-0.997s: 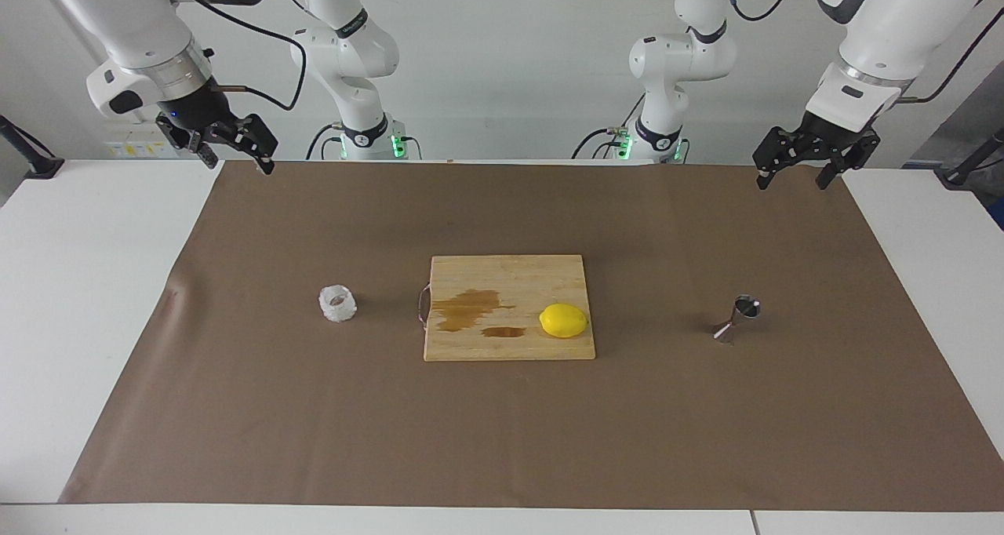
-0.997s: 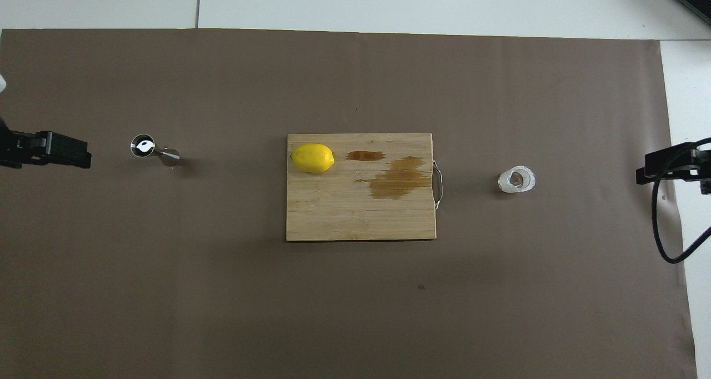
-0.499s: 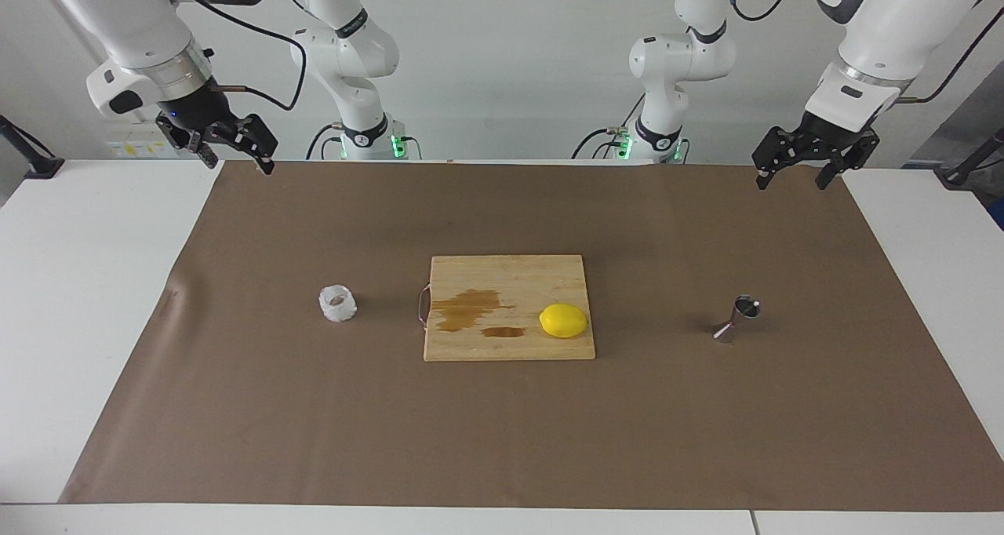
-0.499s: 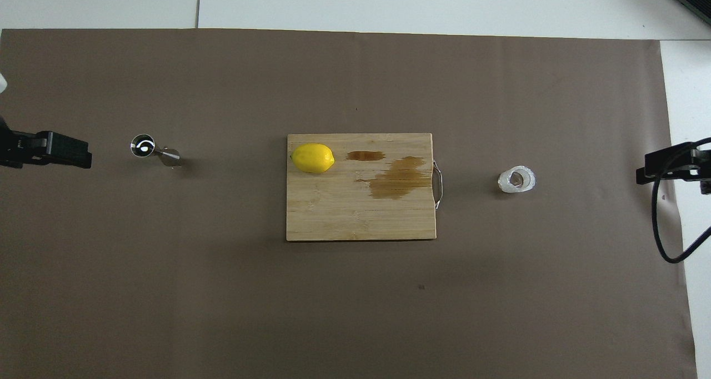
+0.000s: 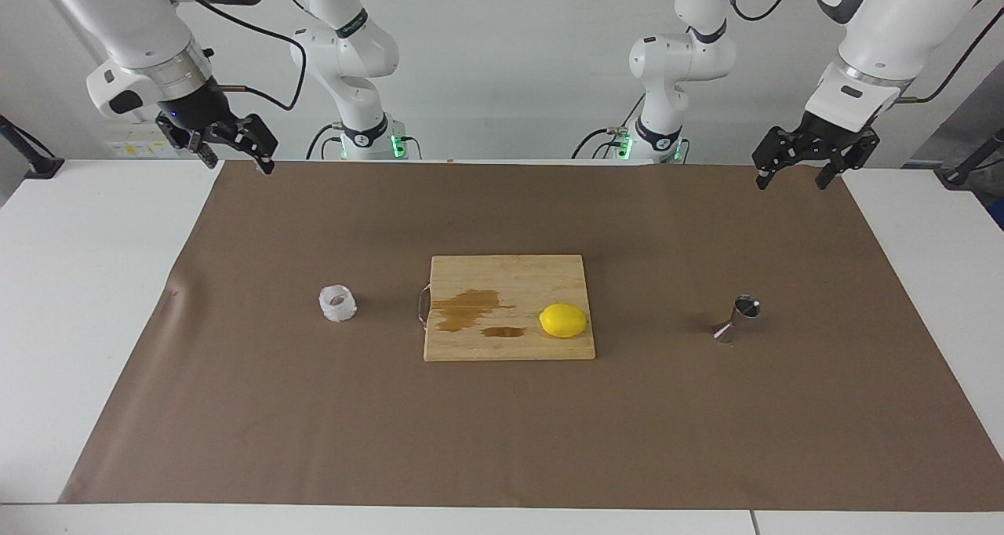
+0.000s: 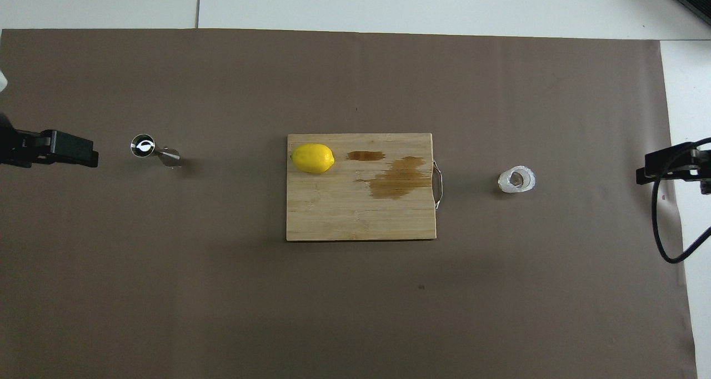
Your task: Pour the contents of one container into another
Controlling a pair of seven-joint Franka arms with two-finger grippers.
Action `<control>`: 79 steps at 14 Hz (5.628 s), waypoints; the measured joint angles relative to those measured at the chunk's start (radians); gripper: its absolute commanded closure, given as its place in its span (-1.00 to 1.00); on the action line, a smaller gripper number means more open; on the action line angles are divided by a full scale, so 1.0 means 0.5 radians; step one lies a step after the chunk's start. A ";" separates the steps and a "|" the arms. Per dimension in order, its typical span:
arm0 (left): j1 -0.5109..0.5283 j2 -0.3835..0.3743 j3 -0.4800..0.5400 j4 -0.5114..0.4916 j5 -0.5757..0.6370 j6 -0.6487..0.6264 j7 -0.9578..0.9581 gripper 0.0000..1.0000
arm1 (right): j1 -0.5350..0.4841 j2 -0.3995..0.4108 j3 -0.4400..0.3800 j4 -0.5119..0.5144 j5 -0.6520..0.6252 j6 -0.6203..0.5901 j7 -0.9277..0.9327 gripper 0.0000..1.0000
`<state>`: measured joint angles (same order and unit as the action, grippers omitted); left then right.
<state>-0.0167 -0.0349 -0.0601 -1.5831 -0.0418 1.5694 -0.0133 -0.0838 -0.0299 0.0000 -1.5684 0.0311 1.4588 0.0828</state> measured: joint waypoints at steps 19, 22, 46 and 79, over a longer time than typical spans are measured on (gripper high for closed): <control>0.353 0.197 0.032 -0.420 -0.756 0.558 -1.500 -1.00 | 0.000 0.000 0.000 0.000 0.000 0.000 0.000 -1.00; 0.424 0.264 0.033 -0.562 -1.064 0.777 -1.886 -1.00 | 0.000 0.000 0.000 0.000 0.000 0.000 0.000 -1.00; 0.719 0.597 -0.008 -0.984 -2.257 0.804 -1.800 -1.00 | 0.000 0.000 0.000 0.000 0.000 0.000 0.000 -1.00; 0.653 0.597 0.002 -1.031 -2.544 0.927 -1.620 0.47 | 0.000 0.000 0.000 0.000 0.000 0.000 0.000 -1.00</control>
<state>0.3099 0.2636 -0.0589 -2.0986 -1.3138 2.0329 -0.8234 -0.0838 -0.0299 0.0000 -1.5684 0.0311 1.4588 0.0828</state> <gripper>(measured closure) 0.185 0.000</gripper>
